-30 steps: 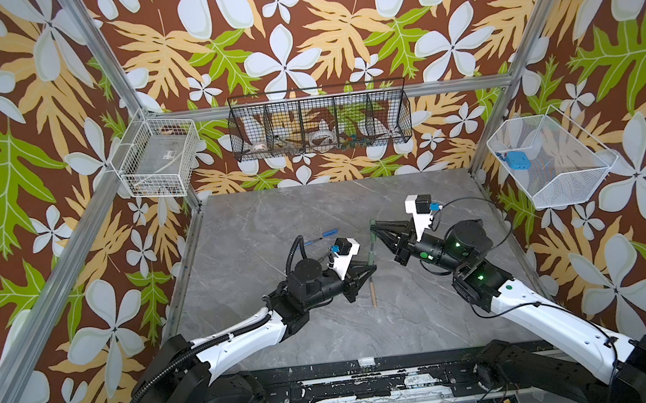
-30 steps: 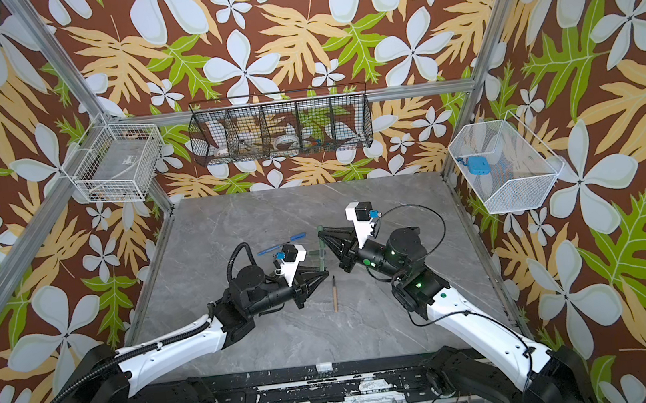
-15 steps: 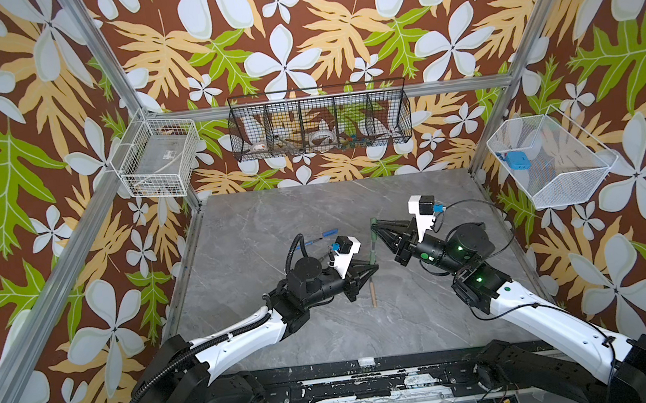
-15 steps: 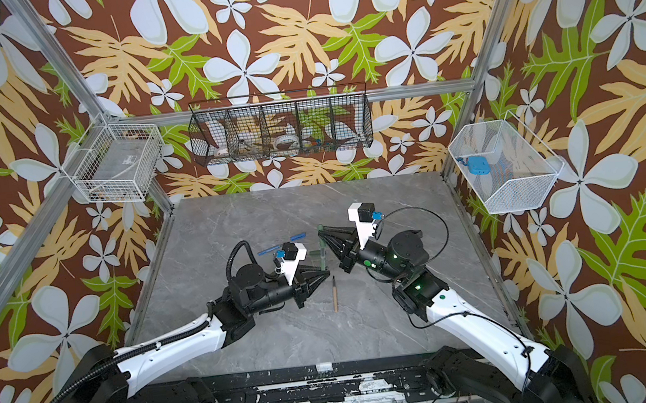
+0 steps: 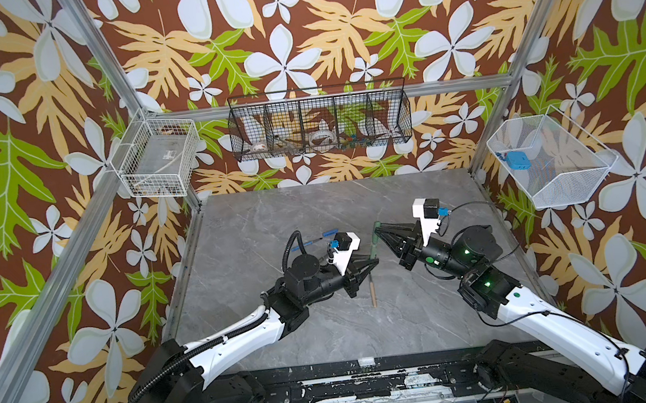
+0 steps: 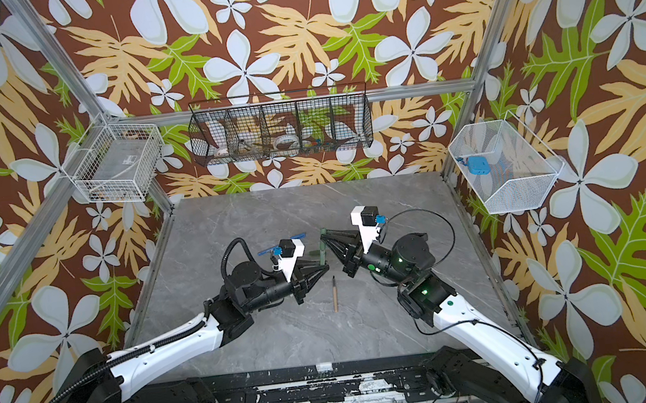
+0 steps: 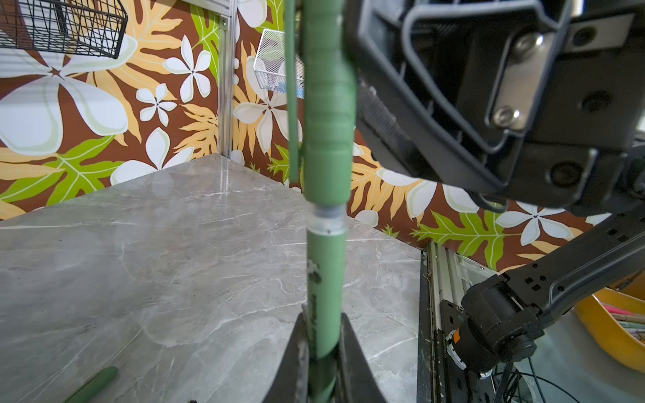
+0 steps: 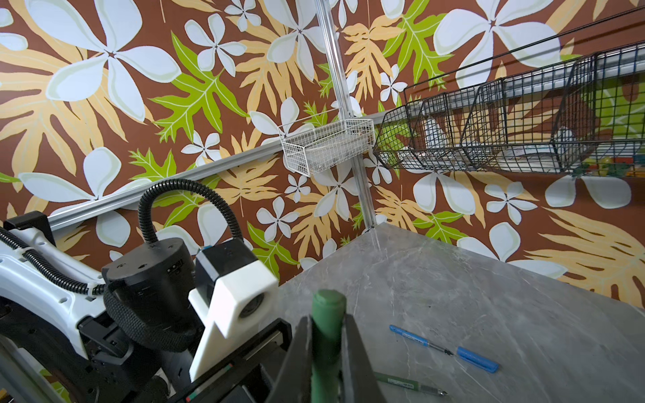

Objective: Insert pens into pen caps
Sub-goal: Put on the pen cap to the pen.

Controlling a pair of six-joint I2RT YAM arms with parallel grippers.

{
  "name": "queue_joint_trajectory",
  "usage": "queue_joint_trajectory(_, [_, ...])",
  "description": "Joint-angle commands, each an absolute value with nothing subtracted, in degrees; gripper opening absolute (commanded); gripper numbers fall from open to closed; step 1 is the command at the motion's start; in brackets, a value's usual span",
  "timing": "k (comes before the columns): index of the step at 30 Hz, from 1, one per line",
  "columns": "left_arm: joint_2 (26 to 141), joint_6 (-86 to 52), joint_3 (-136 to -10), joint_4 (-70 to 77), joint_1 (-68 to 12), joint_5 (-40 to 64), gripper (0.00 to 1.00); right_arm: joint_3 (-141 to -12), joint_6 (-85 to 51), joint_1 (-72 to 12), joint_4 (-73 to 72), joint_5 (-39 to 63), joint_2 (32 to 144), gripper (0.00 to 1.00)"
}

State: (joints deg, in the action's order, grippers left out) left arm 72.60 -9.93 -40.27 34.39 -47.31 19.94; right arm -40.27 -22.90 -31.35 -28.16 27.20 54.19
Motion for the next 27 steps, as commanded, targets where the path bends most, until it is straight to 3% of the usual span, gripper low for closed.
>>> queue_joint_trajectory(1, [72.4,-8.8,-41.0,36.0,-47.4,19.7,0.0,-40.0,-21.5,-31.2,-26.3,25.4,53.6,0.15])
queue_joint_trajectory(6, [72.6,-8.3,-41.7,35.6,-47.4,19.4,0.0,-40.2,-20.5,-31.2,-24.8,25.5,53.0,0.32])
queue_joint_trajectory(13, [73.9,-7.2,-42.3,33.5,-47.4,18.5,0.0,-46.8,-15.8,-31.2,-10.6,28.1,51.4,0.53])
queue_joint_trajectory(18, [74.7,-7.2,-41.8,33.5,-47.4,18.4,0.0,-56.4,-12.3,-31.2,3.2,27.4,55.2,0.59])
queue_joint_trajectory(27, [74.1,-7.1,-41.4,33.6,-47.4,17.6,0.0,-68.4,-9.9,-31.1,16.2,27.6,63.2,0.6])
